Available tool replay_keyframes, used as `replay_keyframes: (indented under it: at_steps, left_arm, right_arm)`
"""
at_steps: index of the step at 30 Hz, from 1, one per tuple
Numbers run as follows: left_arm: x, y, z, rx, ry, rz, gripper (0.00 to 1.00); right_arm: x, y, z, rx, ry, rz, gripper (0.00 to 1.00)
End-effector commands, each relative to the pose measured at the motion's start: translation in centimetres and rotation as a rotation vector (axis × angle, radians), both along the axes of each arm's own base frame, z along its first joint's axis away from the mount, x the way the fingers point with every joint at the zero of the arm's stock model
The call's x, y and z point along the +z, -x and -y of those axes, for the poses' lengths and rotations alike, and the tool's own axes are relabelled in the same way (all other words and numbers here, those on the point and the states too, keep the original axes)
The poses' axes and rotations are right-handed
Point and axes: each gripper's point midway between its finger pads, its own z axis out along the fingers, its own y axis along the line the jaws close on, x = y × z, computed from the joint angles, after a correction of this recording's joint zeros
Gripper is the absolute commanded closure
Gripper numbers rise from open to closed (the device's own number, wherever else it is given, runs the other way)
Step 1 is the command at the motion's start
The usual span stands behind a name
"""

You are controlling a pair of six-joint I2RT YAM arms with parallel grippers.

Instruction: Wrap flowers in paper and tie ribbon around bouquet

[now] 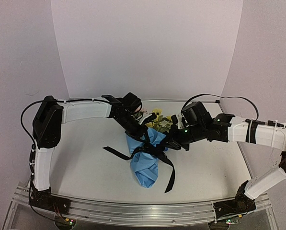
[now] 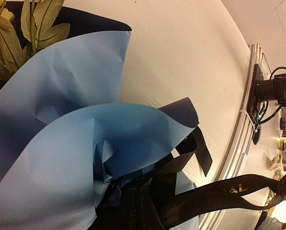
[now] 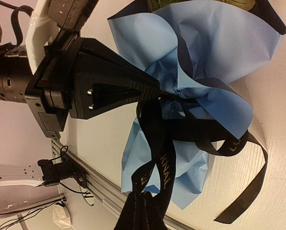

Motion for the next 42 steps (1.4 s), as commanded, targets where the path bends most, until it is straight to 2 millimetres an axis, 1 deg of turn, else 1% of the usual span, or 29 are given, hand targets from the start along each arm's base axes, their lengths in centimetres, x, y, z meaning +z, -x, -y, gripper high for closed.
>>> replay_keyframes:
  at_steps: [1,9,14,18,23,26,31,33,38,42]
  left_arm:
    - [3.7,-0.6,0.4,0.021,0.082,0.079,1.0]
    - [4.9,-1.4,0.3,0.065,0.124,0.121,1.0]
    - [5.6,-1.3,0.0,0.068,0.15,0.135,1.0]
    - [5.7,-1.0,-0.1,0.058,0.161,0.13,1.0]
    - [5.9,-0.3,-0.3,0.035,0.185,0.125,1.0]
    - [6.2,0.6,-0.4,-0.002,0.208,0.116,1.0]
    - [6.2,2.0,-0.5,-0.067,0.239,0.103,1.0]
    - [6.1,2.5,-0.6,-0.091,0.246,0.097,1.0]
    - [5.3,3.4,-0.3,-0.146,0.245,0.054,1.0]
    - [4.6,4.4,0.1,-0.208,0.232,0.041,0.99]
  right_arm:
    - [0.9,-0.3,-0.2,0.001,-0.004,0.033,1.0]
    - [-0.1,0.2,-0.1,0.019,0.015,0.009,1.0]
    - [-0.7,0.4,-0.1,0.023,0.029,-0.007,1.0]
    - [-1.0,0.6,-0.6,0.036,0.033,-0.021,1.0]
    - [-1.2,0.8,-1.1,0.051,0.032,-0.031,1.0]
    - [-1.5,1.0,-1.3,0.056,0.036,-0.043,1.0]
    - [-2.4,0.8,-0.7,0.02,0.062,-0.054,1.0]
    - [-2.0,0.6,-0.3,0.0,0.063,-0.039,1.0]
    - [-0.4,0.0,0.2,-0.032,0.05,0.018,1.0]
    - [-0.7,0.3,1.0,-0.056,0.06,0.013,1.0]
